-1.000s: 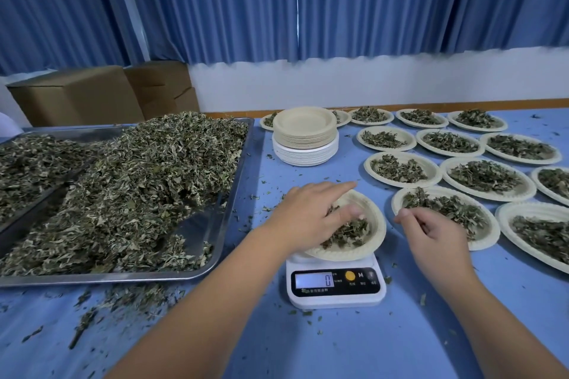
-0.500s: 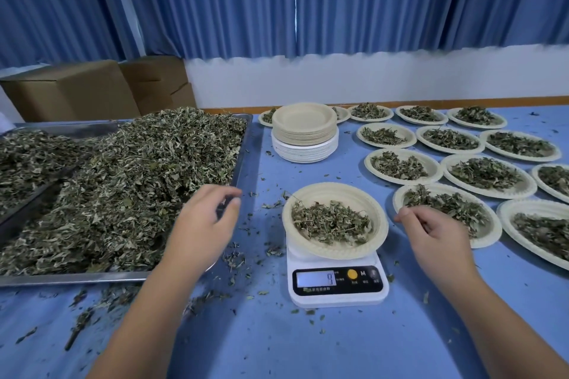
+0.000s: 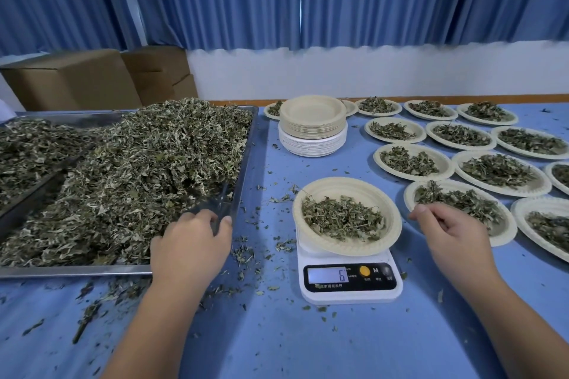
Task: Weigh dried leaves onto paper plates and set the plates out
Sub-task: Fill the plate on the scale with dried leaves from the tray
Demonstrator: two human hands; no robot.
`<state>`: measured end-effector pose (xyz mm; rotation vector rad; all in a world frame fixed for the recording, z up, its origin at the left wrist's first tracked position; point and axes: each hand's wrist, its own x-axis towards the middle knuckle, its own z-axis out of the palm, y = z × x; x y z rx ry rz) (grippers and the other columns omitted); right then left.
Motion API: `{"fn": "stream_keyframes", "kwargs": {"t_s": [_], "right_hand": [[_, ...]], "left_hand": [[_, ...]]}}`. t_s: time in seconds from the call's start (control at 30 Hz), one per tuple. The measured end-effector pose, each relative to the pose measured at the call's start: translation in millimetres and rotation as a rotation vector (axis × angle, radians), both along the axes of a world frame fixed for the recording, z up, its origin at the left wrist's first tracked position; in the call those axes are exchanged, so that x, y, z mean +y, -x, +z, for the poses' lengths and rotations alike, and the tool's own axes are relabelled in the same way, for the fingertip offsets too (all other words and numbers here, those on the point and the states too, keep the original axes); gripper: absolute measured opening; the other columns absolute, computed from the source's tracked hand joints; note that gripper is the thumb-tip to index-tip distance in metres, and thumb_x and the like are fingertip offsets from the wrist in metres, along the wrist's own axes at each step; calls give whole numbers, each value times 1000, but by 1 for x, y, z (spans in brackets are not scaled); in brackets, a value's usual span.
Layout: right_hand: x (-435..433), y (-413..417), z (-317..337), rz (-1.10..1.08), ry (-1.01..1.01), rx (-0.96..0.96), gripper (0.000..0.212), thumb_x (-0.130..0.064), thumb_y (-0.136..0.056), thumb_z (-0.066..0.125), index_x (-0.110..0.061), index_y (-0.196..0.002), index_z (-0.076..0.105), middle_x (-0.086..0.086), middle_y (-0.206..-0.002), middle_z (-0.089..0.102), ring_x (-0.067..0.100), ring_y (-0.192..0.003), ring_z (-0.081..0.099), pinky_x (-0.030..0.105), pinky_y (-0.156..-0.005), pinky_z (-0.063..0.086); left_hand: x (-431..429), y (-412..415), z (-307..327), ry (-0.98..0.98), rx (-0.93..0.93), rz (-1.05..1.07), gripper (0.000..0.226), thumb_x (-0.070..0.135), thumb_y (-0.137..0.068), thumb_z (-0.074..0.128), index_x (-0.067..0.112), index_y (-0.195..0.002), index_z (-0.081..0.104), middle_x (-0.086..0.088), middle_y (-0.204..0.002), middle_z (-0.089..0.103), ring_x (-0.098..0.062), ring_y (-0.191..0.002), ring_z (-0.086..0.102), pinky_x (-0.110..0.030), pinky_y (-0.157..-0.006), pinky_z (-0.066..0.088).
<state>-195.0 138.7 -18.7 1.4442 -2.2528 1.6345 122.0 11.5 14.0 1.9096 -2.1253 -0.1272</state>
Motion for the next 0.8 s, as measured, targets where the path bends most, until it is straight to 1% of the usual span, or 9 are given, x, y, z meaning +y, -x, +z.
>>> {"fn": "stream_keyframes", "kwargs": {"t_s": [0.13, 0.2, 0.27, 0.33, 0.4, 0.53, 0.63, 0.7, 0.8], "right_hand": [[0, 0, 0, 9, -5, 5, 25, -17, -95, 56, -21, -73, 68, -12, -59, 60, 1, -60, 54, 9, -53, 35], [0, 0, 0, 12, -12, 15, 25, -17, -95, 56, -22, -73, 68, -17, -62, 59, 0, -61, 54, 9, -53, 35], [0, 0, 1, 12, -18, 15, 25, -18, -94, 56, -22, -73, 67, -18, -61, 59, -1, -61, 54, 8, -54, 35], [1, -1, 0, 20, -19, 7, 26, -18, -94, 56, -23, -72, 67, -10, -58, 59, 2, -60, 53, 9, -53, 35], [1, -2, 1, 24, -22, 4, 26, -19, -95, 56, -25, -71, 66, -4, -58, 60, 5, -61, 54, 11, -53, 35], [1, -3, 2, 26, -24, 18, 27, -18, -95, 56, -24, -71, 66, 0, -58, 59, 5, -60, 53, 11, -53, 35], [0, -2, 2, 29, -23, 18, 26, -18, -95, 56, -24, -72, 67, 4, -61, 62, 9, -65, 55, 14, -55, 36], [0, -1, 2, 27, -25, 16, 26, -18, -95, 56, -25, -73, 67, 4, -61, 62, 9, -63, 55, 14, -54, 36], [0, -1, 2, 28, -26, 22, 25, -18, -95, 56, -23, -73, 68, 4, -59, 60, 8, -60, 53, 13, -52, 35]], "left_hand": [[0, -4, 1, -121, -110, 74, 61, 65, -94, 21, 29, -135, 47, -5, -135, 50, -31, -122, 48, -48, -99, 35], [-2, -5, 1, -226, -88, 52, 67, 68, -93, 12, 27, -133, 47, -7, -132, 50, -32, -117, 51, -46, -96, 39], [-3, -5, 0, -260, -61, 23, 69, 69, -92, 9, 25, -123, 53, -6, -117, 56, -29, -103, 56, -43, -90, 46], [-2, -5, 0, -209, -62, 5, 66, 68, -93, 12, 25, -114, 56, -3, -101, 58, -24, -90, 58, -39, -82, 49], [-1, -4, -3, -145, -48, -19, 60, 66, -94, 17, 25, -110, 57, 1, -91, 59, -21, -84, 57, -36, -75, 50], [5, 0, -9, -53, -9, -72, 50, 62, -96, 27, 23, -103, 57, 4, -84, 56, -22, -84, 54, -33, -66, 45], [14, 7, -13, 8, -33, -88, 43, 61, -95, 30, 22, -88, 47, 8, -76, 45, -20, -75, 48, -31, -60, 37], [16, 8, -16, 47, -41, -100, 42, 60, -95, 30, 22, -84, 43, 9, -74, 40, -19, -71, 47, -31, -58, 35], [13, 6, -18, 66, 1, -114, 44, 58, -97, 31, 20, -78, 42, 7, -72, 45, -17, -64, 49, -30, -54, 33]]}}
